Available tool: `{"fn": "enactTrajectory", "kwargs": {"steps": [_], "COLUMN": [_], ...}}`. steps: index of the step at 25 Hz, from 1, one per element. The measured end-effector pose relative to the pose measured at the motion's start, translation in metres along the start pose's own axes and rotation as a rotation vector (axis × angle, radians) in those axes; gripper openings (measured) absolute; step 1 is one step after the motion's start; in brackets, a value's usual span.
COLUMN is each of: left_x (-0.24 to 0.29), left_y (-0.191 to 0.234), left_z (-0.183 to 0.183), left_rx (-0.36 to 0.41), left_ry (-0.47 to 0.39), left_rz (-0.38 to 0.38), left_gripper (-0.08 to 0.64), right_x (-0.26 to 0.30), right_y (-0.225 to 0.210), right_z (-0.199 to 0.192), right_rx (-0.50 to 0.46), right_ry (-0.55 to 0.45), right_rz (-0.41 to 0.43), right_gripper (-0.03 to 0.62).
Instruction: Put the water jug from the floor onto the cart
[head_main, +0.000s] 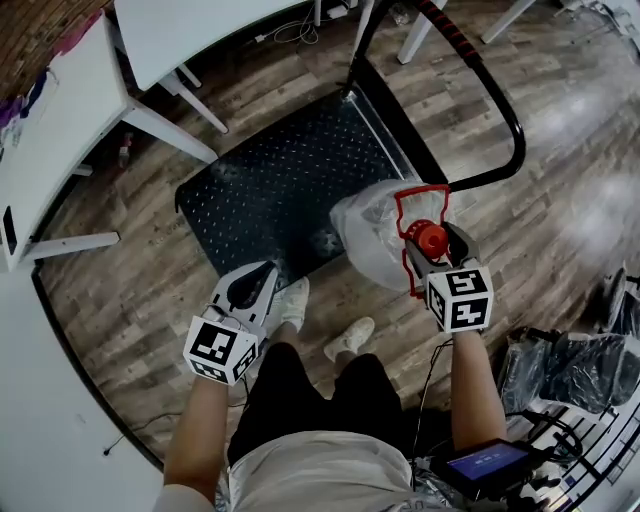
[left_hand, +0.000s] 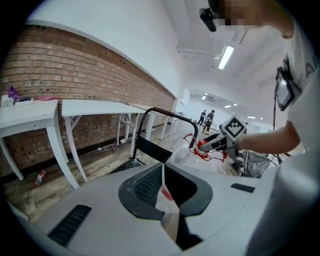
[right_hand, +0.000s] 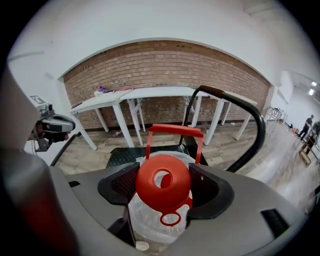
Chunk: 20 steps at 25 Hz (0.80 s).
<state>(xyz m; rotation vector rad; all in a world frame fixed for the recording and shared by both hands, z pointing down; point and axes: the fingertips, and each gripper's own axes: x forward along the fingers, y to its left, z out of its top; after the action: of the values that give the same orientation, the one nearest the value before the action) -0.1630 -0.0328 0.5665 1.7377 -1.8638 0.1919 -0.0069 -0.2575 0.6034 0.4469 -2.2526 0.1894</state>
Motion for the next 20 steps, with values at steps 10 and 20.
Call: {"fn": "enactTrajectory", "kwargs": {"steps": [10, 20], "left_x": [-0.03, -0.038], "left_y": [0.037, 0.059], "left_z": [-0.014, -0.016], "left_rx": [-0.056, -0.104], "left_ry": [0.017, 0.009], "left_rz": [0.09, 0.125], "left_gripper": [0.015, 0.015], "right_x": [0.108, 0.161], "right_y": [-0.005, -0.003], "right_z": [0.035, 0.046], "right_rx": [-0.041, -0.051], "right_ry": [0.066, 0.152], "right_rz": [0.043, 0.061], "right_gripper": [0.313, 0.313]}}
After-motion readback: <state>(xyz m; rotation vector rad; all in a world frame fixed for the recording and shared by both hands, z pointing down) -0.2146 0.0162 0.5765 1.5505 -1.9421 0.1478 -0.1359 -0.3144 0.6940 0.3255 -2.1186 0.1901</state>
